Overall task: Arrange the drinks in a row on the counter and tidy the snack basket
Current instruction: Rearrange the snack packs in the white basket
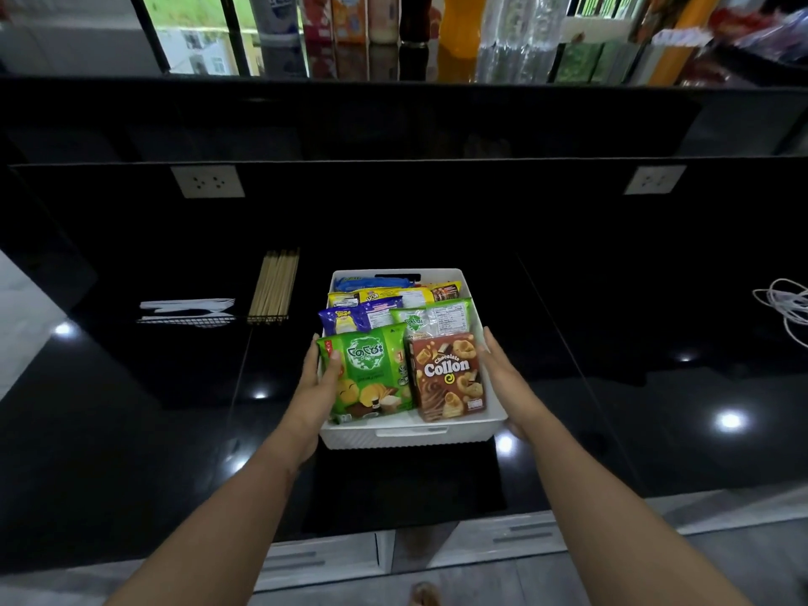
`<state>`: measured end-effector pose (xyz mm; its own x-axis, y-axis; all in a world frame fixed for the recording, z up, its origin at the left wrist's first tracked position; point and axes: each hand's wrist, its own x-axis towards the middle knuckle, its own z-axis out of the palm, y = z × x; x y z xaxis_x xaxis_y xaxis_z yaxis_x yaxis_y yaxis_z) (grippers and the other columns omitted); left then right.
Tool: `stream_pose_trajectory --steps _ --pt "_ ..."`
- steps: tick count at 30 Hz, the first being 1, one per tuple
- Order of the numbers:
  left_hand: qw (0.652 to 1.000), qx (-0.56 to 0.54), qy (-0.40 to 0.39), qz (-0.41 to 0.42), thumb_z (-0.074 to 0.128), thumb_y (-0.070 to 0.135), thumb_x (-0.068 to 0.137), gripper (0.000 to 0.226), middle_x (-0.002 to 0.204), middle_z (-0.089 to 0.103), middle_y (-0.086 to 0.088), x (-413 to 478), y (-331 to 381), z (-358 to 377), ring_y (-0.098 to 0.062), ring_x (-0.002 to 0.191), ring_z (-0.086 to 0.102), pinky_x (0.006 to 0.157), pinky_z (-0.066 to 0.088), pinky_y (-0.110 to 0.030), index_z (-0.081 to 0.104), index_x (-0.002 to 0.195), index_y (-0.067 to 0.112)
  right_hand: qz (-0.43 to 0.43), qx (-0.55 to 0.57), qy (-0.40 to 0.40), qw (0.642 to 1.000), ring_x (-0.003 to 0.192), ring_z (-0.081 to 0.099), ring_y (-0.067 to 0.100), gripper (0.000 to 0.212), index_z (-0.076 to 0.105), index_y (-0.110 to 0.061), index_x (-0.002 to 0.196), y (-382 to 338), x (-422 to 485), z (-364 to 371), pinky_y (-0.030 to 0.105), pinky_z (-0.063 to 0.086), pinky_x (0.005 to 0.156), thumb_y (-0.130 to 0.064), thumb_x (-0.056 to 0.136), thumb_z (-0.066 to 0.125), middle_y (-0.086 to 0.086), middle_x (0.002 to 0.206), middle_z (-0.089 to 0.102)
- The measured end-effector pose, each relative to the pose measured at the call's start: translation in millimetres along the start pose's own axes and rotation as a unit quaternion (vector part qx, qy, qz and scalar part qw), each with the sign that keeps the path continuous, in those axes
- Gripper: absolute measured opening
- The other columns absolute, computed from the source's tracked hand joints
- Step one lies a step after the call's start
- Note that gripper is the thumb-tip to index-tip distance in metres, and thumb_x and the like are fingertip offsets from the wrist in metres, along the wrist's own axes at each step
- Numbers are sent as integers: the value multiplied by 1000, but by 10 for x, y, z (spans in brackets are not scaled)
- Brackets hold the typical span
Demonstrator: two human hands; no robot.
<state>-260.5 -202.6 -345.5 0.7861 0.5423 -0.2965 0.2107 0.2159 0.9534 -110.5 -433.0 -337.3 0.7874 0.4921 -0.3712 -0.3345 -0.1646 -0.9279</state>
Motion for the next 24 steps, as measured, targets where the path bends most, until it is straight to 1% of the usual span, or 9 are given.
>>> stream_pose_trajectory --steps 1,3,7,10,14,17,19,22,24 --pt "1000 -5 -6 -5 48 56 91 58 138 52 9 24 4 -27 -14 119 56 105 42 -43 24 144 51 -4 -1 -3 1000 115 61 19 55 20 -50 147 -5 13 -3 48 50 97 -51 98 43 -4 139 51" --pt "1000 -10 -20 -19 49 57 89 57 138 54 7 64 19 -80 -14 119 56 105 42 -46 30 143 48 -9 -2 -5 1000 116 60 18 53 20 -50 147 5 40 -9 48 49 99 -52 98 41 -4 141 49" --pt "999 -13 -36 -28 52 58 87 56 137 55 6 114 68 -126 -20 121 56 103 44 -50 35 139 49 -6 31 -10 999 124 54 20 54 20 -52 146 65 109 -2 50 44 104 -54 97 43 -5 147 43" --pt "1000 1 -15 -24 51 55 91 49 134 56 8 127 78 -126 -18 117 58 101 46 -49 37 137 51 -2 41 -17 999 113 63 16 55 23 -53 145 64 128 35 46 51 96 -54 95 46 -8 137 53" --pt "1000 29 -1 0 54 54 89 43 136 55 8 98 115 -122 -18 119 56 101 46 -50 44 131 53 10 53 2 999 102 69 23 57 25 -51 145 20 129 64 49 55 87 -49 94 53 0 125 63" --pt "999 49 -2 24 55 53 89 28 131 57 11 60 174 -137 -18 118 57 100 46 -49 51 116 62 5 33 18 999 98 70 19 57 25 -48 146 -15 95 88 39 58 76 -46 95 52 -3 120 63" --pt "998 56 -6 42 55 50 91 25 128 58 12 34 218 -167 -17 117 57 100 47 -46 52 110 66 -7 26 25 999 97 70 14 57 26 -45 147 -34 56 117 33 57 71 -44 96 52 -8 118 61" --pt "997 56 -13 50 56 51 90 29 132 57 8 -14 303 -234 -16 116 58 100 47 -46 51 116 62 -19 34 25 999 97 70 15 56 27 -45 146 -103 -10 179 33 57 71 -41 96 53 -6 121 61" --pt "997 56 -14 55 57 55 87 43 137 53 6 -54 357 -293 -17 119 56 103 45 -47 46 129 53 -30 39 22 999 96 71 17 57 28 -43 147 -182 -57 231 35 58 71 -39 96 54 -2 123 62"
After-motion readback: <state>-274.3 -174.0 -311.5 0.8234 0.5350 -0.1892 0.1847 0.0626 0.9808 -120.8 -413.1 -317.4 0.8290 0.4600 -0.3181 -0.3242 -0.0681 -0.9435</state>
